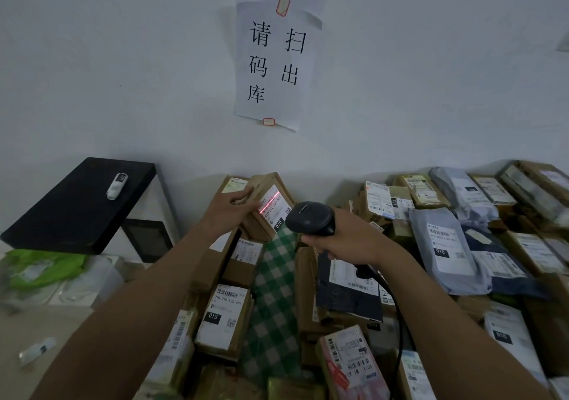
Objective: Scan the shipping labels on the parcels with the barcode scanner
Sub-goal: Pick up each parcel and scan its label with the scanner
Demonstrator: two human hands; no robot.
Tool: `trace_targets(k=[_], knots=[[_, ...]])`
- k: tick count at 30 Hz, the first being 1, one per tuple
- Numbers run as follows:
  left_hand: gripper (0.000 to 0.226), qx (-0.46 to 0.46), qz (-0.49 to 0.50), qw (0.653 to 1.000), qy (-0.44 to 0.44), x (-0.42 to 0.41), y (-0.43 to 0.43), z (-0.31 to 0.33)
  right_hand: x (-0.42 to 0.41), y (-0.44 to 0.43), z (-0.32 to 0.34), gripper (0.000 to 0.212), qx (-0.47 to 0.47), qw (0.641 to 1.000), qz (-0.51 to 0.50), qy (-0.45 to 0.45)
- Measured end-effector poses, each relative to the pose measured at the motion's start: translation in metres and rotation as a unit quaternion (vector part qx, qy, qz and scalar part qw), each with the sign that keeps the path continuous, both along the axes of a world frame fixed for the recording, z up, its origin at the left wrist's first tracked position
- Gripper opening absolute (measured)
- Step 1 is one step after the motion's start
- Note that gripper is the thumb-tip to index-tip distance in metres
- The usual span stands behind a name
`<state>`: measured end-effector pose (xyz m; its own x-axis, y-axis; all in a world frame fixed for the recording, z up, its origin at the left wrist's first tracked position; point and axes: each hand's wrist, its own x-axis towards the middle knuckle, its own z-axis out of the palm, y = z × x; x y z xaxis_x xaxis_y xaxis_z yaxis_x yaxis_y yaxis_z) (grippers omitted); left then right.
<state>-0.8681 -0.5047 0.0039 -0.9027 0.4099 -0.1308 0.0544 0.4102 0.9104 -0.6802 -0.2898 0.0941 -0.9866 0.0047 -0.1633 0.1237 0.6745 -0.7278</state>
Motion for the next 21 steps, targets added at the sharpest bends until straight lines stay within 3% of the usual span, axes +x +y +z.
trace_targets(k=[4,9,14,19,21], knots=[[0.063,0.009,0.035,0.999,0.003,-0.011,0.009,-0.007,-0.013,0.011,-0.003,0.038,-0.030,0.999,-0.005,-0.014],[0.081,0.017,0.104,0.994,0.029,-0.035,0.036,-0.008,-0.045,0.037,-0.014,0.021,-0.074,0.989,-0.131,-0.007],[0.072,0.028,0.106,0.994,0.006,-0.056,0.089,-0.027,-0.077,0.063,-0.043,0.009,-0.078,0.984,-0.155,-0.042],[0.057,-0.050,0.067,0.996,-0.005,-0.075,0.130,-0.080,-0.095,0.079,-0.087,0.024,-0.103,0.977,-0.169,-0.076],[0.063,-0.068,0.070,0.995,-0.026,-0.083,0.141,-0.099,-0.101,0.085,-0.104,0.030,-0.110,0.973,-0.180,-0.094]])
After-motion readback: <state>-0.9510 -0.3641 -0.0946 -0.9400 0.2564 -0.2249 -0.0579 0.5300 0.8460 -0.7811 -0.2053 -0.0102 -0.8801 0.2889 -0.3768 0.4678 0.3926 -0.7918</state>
